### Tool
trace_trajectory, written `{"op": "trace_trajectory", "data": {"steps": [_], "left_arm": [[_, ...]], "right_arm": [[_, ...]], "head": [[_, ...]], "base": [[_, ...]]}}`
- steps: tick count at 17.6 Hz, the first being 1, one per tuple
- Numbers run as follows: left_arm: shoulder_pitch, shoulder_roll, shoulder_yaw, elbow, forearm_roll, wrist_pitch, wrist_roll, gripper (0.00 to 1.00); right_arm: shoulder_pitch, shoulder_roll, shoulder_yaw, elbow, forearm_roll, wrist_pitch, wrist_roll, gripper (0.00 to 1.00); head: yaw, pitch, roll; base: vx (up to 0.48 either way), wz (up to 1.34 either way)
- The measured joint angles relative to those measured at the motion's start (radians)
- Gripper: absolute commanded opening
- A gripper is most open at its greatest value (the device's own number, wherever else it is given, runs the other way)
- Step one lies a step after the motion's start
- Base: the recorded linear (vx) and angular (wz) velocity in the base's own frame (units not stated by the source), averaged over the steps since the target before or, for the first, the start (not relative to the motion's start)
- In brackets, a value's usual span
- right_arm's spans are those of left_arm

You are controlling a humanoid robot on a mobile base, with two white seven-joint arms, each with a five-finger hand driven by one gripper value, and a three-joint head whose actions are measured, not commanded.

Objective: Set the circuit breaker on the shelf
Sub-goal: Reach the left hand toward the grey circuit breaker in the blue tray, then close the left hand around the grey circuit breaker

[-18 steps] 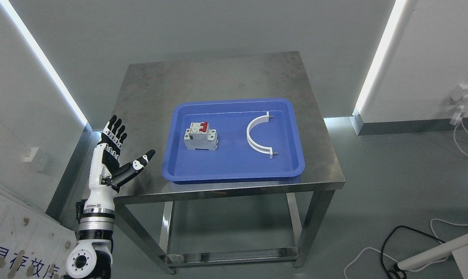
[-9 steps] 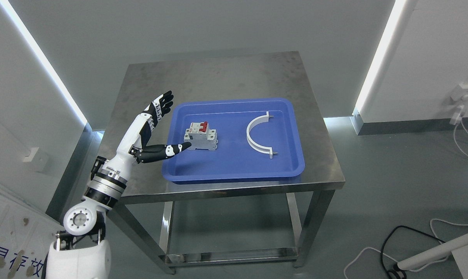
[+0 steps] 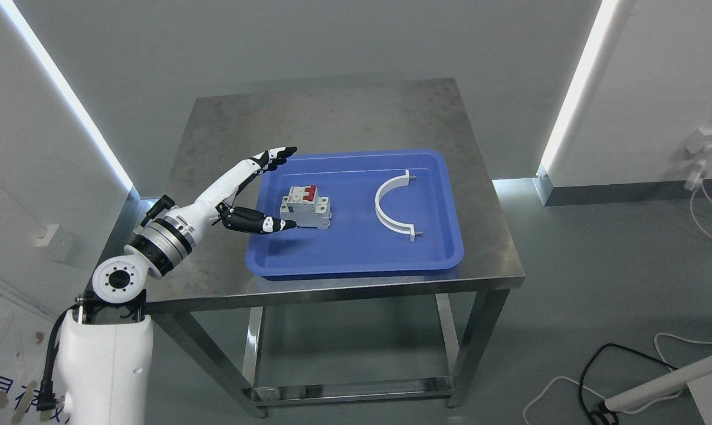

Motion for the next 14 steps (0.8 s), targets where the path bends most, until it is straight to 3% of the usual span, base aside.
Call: {"op": "trace_trajectory", "data": {"steps": [9,14], "left_arm": [[-0.098,0.022,-0.100,0.094,-0.157,0.039,-0.012,0.79],[-0.112,0.010,-0.132,0.127,-0.181,0.043,-0.041,0.65]], "right_arm": [[0.000,0.000,0.000,0.000,0.000,0.000,0.000,1.00],[0.000,0.000,0.000,0.000,0.000,0.000,0.000,1.00]], "head": [[0.0000,0.000,0.000],[0.0000,0.000,0.000]], "base": [[0.000,0.00],[0.000,0.00]]}}
